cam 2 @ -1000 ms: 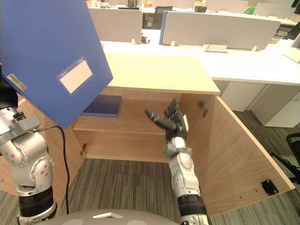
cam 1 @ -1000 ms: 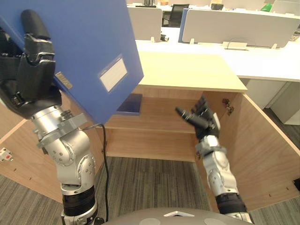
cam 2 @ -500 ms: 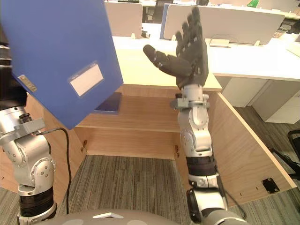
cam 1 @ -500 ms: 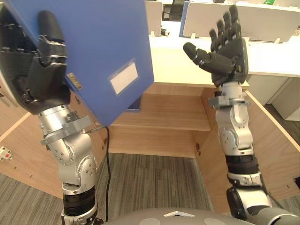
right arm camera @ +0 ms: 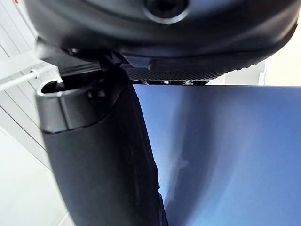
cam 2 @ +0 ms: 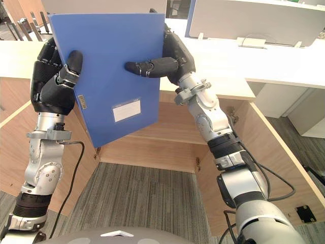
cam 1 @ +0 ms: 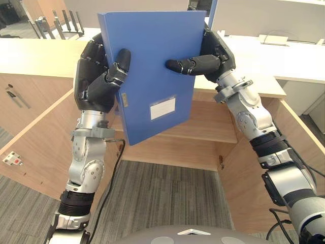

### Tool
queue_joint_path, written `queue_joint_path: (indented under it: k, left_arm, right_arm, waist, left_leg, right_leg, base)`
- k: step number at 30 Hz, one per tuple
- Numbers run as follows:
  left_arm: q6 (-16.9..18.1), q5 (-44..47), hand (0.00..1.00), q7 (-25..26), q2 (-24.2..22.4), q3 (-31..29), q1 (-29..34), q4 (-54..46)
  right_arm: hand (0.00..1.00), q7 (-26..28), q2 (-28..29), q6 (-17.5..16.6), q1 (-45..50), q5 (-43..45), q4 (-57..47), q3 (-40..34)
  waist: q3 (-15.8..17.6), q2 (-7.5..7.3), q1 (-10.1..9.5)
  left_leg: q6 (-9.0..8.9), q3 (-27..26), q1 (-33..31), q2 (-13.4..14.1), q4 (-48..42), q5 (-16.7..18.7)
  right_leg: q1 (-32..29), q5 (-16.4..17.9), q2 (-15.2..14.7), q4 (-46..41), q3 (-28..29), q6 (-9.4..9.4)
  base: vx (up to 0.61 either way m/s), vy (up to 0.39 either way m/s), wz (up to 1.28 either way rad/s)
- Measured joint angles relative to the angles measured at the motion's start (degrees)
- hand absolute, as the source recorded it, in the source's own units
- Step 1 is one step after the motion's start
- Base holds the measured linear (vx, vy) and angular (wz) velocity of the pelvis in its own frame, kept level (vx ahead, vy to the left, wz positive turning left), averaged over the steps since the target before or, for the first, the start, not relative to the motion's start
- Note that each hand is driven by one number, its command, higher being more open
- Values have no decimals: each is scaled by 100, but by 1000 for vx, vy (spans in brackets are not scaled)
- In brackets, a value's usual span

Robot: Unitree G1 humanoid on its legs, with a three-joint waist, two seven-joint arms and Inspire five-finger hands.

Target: Walk over to the cabinet, pick up the folder, carry it to the office cabinet, place the folder inside the office cabinet, then close the office cabinet door

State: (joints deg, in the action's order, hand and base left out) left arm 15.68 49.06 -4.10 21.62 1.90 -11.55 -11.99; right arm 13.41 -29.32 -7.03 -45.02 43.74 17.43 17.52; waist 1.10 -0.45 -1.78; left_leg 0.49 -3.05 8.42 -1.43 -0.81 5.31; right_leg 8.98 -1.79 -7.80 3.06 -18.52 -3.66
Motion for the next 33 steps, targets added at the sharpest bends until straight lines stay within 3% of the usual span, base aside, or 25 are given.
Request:
queue_joint_path:
  k: [6,15,26,27,33]
  left_arm:
    - [1,218,0,-408,101,17,-340,478]
    - [12,306,0,-467,9,172,-626,831]
    - [-130,251,0,-468,-32,396,-626,830]
    - [-147,249,0,-468,-32,403,-626,830]
    - [-214,246,0,-474,-65,399,-626,750]
  right_arm:
    - [100,260,-1,45,-420,305,581,94]
    - [100,366,543,156,-466,1162,1399,223]
    - [100,365,788,44,404,1371,1402,188]
    - [0,365,803,44,442,1376,1401,188]
    - [0,481,1176,-37,857,1563,1344,206]
  waist:
    - [3,-3,-74]
    - [15,-6,-281]
    - [17,-6,-254]
    - [17,-6,-250]
    - [11,-25,-191]
  left_leg:
    - [-13,23,-3,3,-12,17]
    - [-81,70,-125,22,-305,127]
    - [-98,143,-75,51,-308,137]
    - [-98,146,-71,54,-308,138]
    - [-134,151,16,123,-307,162]
  right_leg:
    - [-1,-1,0,7,35,2]
    - [21,-2,2,11,152,2]
    - [101,-2,1,16,157,2]
    - [106,-2,1,17,157,2]
    - [188,-2,59,28,201,2]
  base:
    - [-4,-7,-1]
    - [-18,-27,1]
    - [-24,-35,3]
    - [-32,-41,-1]
    - [-40,-56,-3]
